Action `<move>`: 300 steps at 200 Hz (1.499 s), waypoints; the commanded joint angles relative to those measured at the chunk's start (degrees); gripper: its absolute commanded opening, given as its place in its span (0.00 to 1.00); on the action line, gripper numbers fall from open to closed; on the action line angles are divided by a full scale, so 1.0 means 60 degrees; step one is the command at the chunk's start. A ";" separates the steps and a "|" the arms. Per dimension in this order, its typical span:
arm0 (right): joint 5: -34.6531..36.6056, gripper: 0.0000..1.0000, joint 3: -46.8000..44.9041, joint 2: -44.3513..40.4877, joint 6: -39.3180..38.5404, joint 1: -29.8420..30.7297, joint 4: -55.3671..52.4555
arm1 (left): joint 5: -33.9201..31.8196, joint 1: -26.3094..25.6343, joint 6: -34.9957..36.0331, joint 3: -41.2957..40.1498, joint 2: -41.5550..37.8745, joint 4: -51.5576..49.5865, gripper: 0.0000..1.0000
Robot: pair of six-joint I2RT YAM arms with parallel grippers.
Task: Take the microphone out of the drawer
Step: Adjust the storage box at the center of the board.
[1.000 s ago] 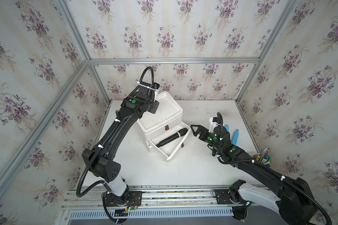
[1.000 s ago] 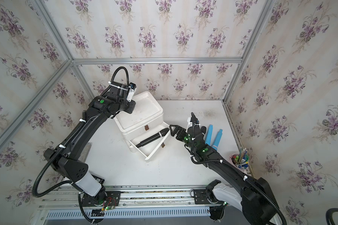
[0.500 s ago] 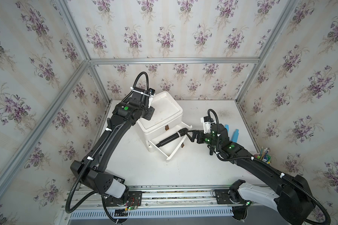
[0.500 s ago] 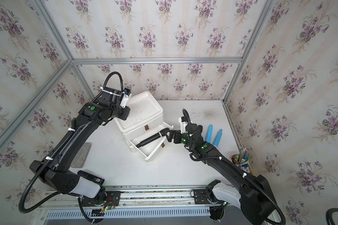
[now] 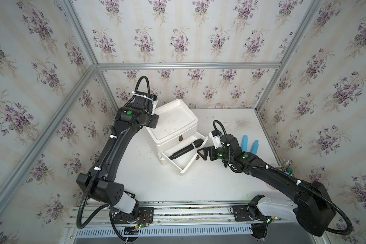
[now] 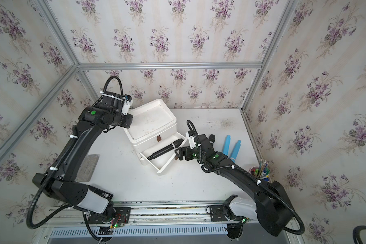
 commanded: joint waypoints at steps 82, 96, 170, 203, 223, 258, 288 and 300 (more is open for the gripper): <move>-0.0311 1.00 -0.2043 -0.0770 0.1364 0.1296 0.1553 | 0.1257 0.0762 0.0179 0.2358 0.2470 -0.0629 0.35; -0.0259 1.00 -0.2054 -0.0591 0.1448 0.1298 0.1711 | 0.1592 0.0766 0.0222 0.2503 0.2435 -0.0630 0.36; -0.0330 1.00 -0.1829 -0.0194 0.1780 0.1287 0.2146 | 0.1641 0.0897 0.0592 0.2933 0.2406 -0.0599 0.46; -0.0385 1.00 -0.1907 -0.0375 0.1794 0.1290 0.2034 | 0.1754 0.1067 0.0820 0.2965 0.2964 -0.0660 0.48; -0.0434 1.00 -0.2126 -0.0442 0.1834 0.1298 0.2169 | 0.2053 0.1161 0.0910 0.3102 0.3301 -0.0737 0.46; -0.0412 1.00 -0.2378 -0.0347 0.2094 0.1298 0.2453 | 0.2376 0.1147 0.0944 0.2764 0.3310 -0.0795 0.36; -0.0351 1.00 -0.2178 -0.0084 0.2204 0.1284 0.2534 | 0.2189 0.1074 0.0619 0.1909 0.2708 -0.0798 0.29; -0.0316 1.00 -0.2048 0.0050 0.2221 0.1213 0.2495 | 0.2006 0.1061 0.0452 0.1408 0.2358 -0.0794 0.27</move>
